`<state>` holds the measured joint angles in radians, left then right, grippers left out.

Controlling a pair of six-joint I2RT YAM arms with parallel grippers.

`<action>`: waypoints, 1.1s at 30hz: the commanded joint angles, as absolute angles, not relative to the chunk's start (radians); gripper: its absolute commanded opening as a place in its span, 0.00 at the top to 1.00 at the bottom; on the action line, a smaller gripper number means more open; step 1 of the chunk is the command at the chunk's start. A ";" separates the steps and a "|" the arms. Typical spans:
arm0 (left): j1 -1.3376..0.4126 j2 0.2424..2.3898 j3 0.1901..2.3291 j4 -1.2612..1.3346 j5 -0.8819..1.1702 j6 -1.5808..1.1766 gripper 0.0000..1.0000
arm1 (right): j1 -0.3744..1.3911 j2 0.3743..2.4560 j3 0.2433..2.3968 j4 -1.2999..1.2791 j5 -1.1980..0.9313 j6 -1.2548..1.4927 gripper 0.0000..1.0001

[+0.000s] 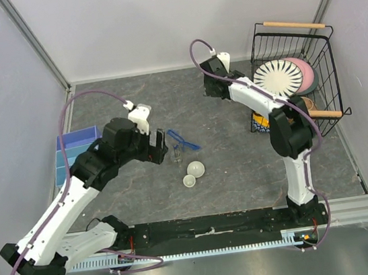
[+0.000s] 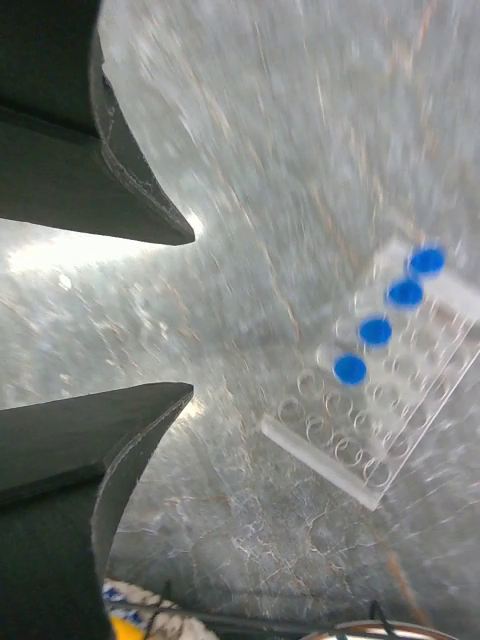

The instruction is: Organize the chemistry lab equipment

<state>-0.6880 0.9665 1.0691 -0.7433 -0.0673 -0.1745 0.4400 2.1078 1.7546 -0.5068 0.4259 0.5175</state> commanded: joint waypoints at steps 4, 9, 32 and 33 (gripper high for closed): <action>-0.422 1.055 1.238 -0.798 -0.057 -0.146 0.00 | 0.600 1.793 1.706 -0.534 0.486 0.449 0.35; -0.122 1.196 1.247 -0.765 0.072 -0.241 0.02 | 0.704 1.646 1.664 -0.574 0.476 0.426 0.34; 0.307 1.456 1.221 -0.769 -0.121 -0.863 0.05 | 0.891 1.115 1.098 -0.503 0.437 0.446 0.34; 0.308 1.468 1.224 -0.767 -0.121 -0.871 0.05 | 0.891 1.112 1.089 -0.505 0.436 0.446 0.34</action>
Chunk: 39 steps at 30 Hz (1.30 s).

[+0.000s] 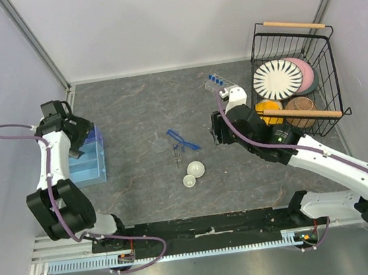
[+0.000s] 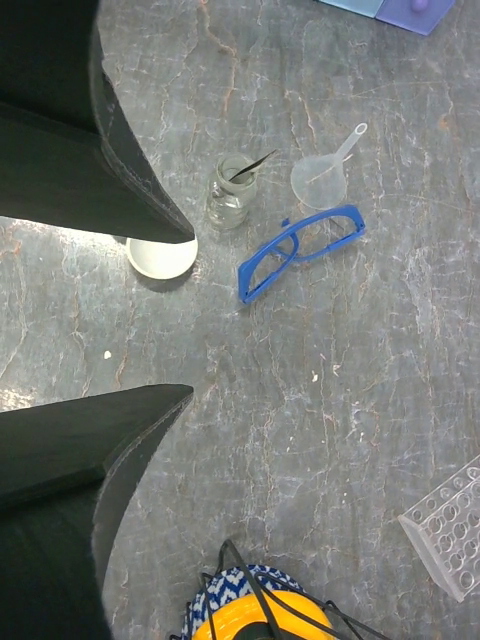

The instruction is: Organize the chemistry lab equipment

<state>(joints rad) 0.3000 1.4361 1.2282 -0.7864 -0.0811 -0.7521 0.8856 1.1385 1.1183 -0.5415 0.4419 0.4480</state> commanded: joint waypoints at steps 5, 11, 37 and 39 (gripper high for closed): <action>0.322 1.531 1.241 -0.752 -0.126 -0.925 0.05 | 0.893 1.082 1.045 -0.496 0.410 0.449 0.35; 0.334 1.600 1.255 -0.747 -0.123 -0.962 0.05 | 0.891 1.057 1.005 -0.477 0.422 0.449 0.34; 0.400 1.736 1.192 -0.580 -0.006 -0.876 0.46 | 0.891 1.150 0.960 -0.400 0.377 0.472 0.35; 0.400 1.746 1.195 -0.574 -0.005 -0.861 0.54 | 0.893 1.157 0.957 -0.397 0.379 0.476 0.35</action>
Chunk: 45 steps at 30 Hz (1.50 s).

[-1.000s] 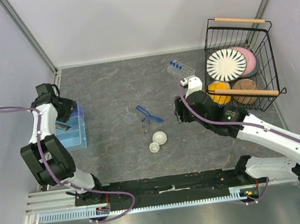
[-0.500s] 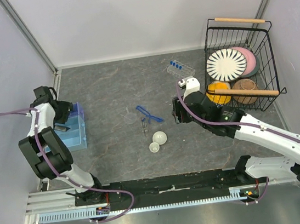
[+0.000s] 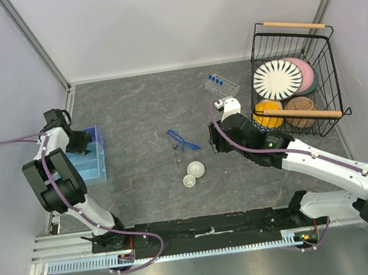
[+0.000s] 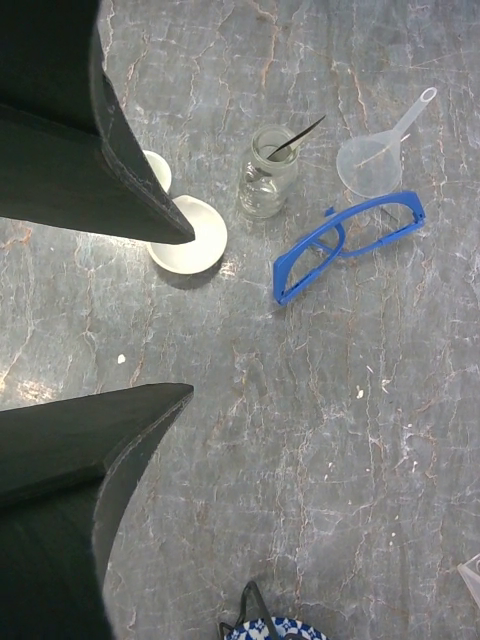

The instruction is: Organize the chemistry lab equipment

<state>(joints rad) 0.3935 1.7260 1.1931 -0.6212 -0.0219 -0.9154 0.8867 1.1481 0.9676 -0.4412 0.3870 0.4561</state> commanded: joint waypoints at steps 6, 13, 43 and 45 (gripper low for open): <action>0.400 1.758 1.206 -0.565 0.037 -0.818 0.79 | 0.893 1.163 0.959 -0.394 0.373 0.483 0.36; 0.380 1.773 1.181 -0.482 0.153 -0.787 0.98 | 0.896 1.161 0.940 -0.391 0.382 0.492 0.36; -0.147 2.236 1.755 -0.502 0.215 -0.822 0.98 | 0.900 1.124 0.862 -0.452 0.431 0.489 0.37; -0.166 2.237 1.747 -0.486 0.213 -0.819 0.98 | 0.900 1.124 0.861 -0.456 0.430 0.488 0.37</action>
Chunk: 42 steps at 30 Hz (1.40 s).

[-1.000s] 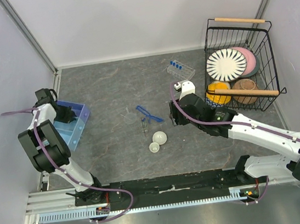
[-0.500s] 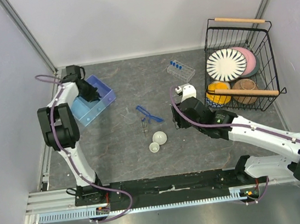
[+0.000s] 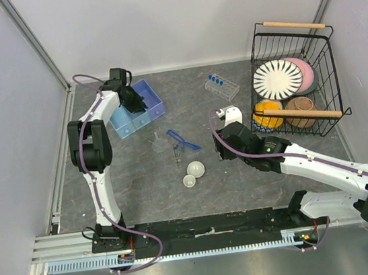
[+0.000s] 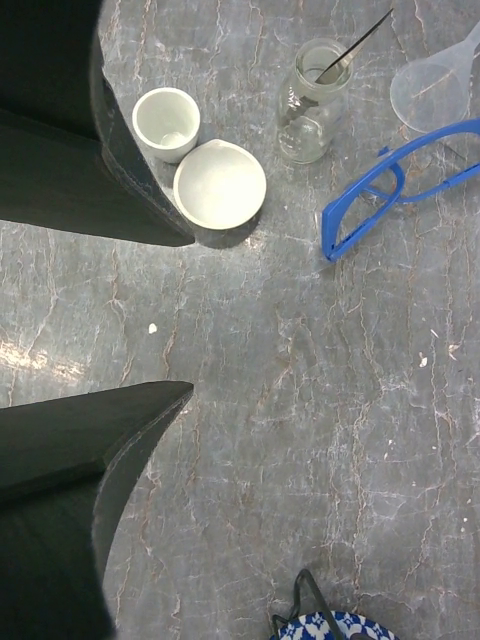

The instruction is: Organize the chemistry lab equipment

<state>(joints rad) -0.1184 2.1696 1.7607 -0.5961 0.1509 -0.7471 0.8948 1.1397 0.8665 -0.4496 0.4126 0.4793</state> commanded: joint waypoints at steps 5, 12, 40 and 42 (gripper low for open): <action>-0.187 2.226 1.724 -0.489 0.206 -0.752 0.98 | 0.900 1.123 0.850 -0.457 0.423 0.491 0.36; -0.195 2.100 1.488 -0.394 0.212 -0.710 0.98 | 0.902 1.129 0.835 -0.431 0.393 0.500 0.37; -0.207 1.908 1.365 -0.376 0.230 -0.729 0.83 | 0.926 1.144 0.830 -0.425 0.405 0.531 0.37; -0.209 1.893 1.347 -0.368 0.229 -0.733 0.83 | 0.930 1.144 0.830 -0.423 0.403 0.532 0.37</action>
